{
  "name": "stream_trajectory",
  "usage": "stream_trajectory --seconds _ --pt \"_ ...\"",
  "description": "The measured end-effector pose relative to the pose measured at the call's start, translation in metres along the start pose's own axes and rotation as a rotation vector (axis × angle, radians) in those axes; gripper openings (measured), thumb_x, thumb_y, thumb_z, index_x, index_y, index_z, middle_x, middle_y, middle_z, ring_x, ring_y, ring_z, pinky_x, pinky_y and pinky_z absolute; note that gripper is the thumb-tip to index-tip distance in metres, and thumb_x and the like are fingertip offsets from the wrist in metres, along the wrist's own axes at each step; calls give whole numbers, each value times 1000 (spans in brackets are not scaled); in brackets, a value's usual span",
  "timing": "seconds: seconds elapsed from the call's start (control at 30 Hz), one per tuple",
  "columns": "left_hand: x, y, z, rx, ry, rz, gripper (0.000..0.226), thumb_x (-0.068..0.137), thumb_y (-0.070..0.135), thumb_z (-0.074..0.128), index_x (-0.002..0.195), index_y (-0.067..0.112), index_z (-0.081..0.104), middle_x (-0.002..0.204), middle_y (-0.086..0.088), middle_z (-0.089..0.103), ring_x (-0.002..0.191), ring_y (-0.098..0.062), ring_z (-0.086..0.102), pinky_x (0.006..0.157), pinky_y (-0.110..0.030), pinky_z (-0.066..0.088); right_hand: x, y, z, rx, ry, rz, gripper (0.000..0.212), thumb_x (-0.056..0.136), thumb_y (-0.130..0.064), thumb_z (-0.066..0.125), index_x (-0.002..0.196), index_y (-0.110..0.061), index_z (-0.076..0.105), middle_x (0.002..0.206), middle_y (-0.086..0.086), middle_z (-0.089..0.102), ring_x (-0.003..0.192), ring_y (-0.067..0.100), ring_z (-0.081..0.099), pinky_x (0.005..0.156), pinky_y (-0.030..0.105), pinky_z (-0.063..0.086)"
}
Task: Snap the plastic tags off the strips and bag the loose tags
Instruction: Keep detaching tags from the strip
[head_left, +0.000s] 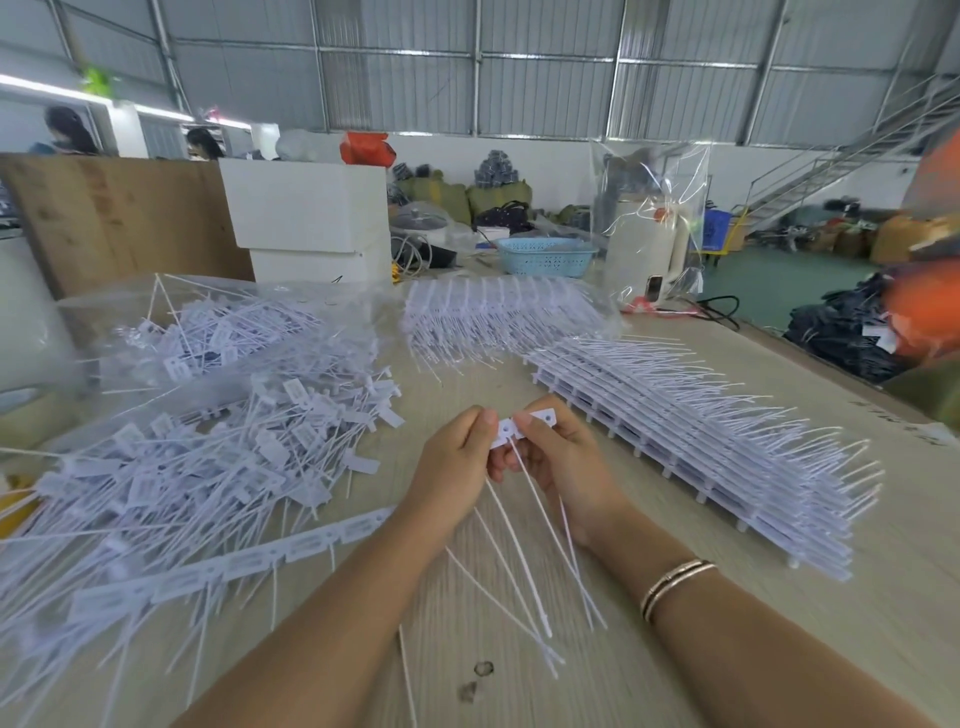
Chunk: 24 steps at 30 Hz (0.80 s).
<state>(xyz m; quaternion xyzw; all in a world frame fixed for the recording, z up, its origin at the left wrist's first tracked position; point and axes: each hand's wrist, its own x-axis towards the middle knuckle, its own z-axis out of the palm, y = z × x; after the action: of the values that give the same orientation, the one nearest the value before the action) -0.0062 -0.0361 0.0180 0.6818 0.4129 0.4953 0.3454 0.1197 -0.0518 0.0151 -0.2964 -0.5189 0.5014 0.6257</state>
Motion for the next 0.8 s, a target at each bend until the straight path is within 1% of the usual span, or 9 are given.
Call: stream_trajectory --seconds 0.17,0.27,0.33,0.4,0.47,0.57,0.67,0.7,0.8 --pt "-2 2 -7 -41 -14 4 40 99 25 41 61 20 51 49 9 53 48 -7 49 55 -23 38 -4 -4 2 -5 -52 27 21 93 -10 53 73 -9 49 66 18 60 57 26 56 60 30 48" --pt "-4 1 -18 17 -48 35 44 97 21 46 54 22 45 44 11 43 45 -6 38 52 -26 31 -2 -10 -2 -200 -129 124 24 86 -15 63 64 -13 54 61 6 55 56 16 52 58 28 44" --pt "-5 2 -23 24 -125 25 44 95 26 50 52 22 49 46 9 37 44 -9 33 51 -26 28 -4 -15 -6 -332 -230 168 24 85 -15 64 61 -14 61 60 2 57 56 14 51 56 24 42" --pt "-6 3 -27 98 -212 8 40 95 31 52 57 18 54 49 4 36 44 -9 32 51 -25 27 -6 -16 -7 -402 -298 175 26 88 -12 60 63 -17 67 60 0 60 56 13 52 56 23 41" --pt "-7 4 -28 89 -238 -16 37 97 27 49 64 10 53 51 0 40 44 -8 33 52 -26 27 -8 -15 -5 -410 -295 141 25 90 -13 56 67 -13 65 61 0 60 56 12 51 56 21 40" --pt "-10 9 -26 -71 -181 -48 36 99 27 43 73 5 55 60 -11 49 48 -10 37 52 -26 30 -8 -10 6 -368 -228 41 27 90 -21 53 76 1 61 65 3 57 58 11 48 59 20 39" --pt "-8 10 -28 -307 -6 -142 40 100 33 39 64 16 46 47 5 43 41 -7 34 45 -18 32 -6 -14 11 -158 -33 -43 22 94 -19 47 83 -5 61 70 2 59 57 12 45 61 24 37" --pt "-7 9 -31 -312 25 -137 41 100 33 39 62 19 44 45 8 42 39 -6 34 42 -15 31 -5 -16 8 -155 8 -68 22 96 -19 47 81 -9 61 71 2 59 57 12 45 61 26 36" --pt "-5 5 -30 -179 3 -42 46 100 30 39 55 24 46 46 8 45 41 -6 37 45 -17 33 -7 -18 -1 -526 -110 -83 27 90 -19 53 65 -12 58 63 -10 54 58 5 46 61 15 37"
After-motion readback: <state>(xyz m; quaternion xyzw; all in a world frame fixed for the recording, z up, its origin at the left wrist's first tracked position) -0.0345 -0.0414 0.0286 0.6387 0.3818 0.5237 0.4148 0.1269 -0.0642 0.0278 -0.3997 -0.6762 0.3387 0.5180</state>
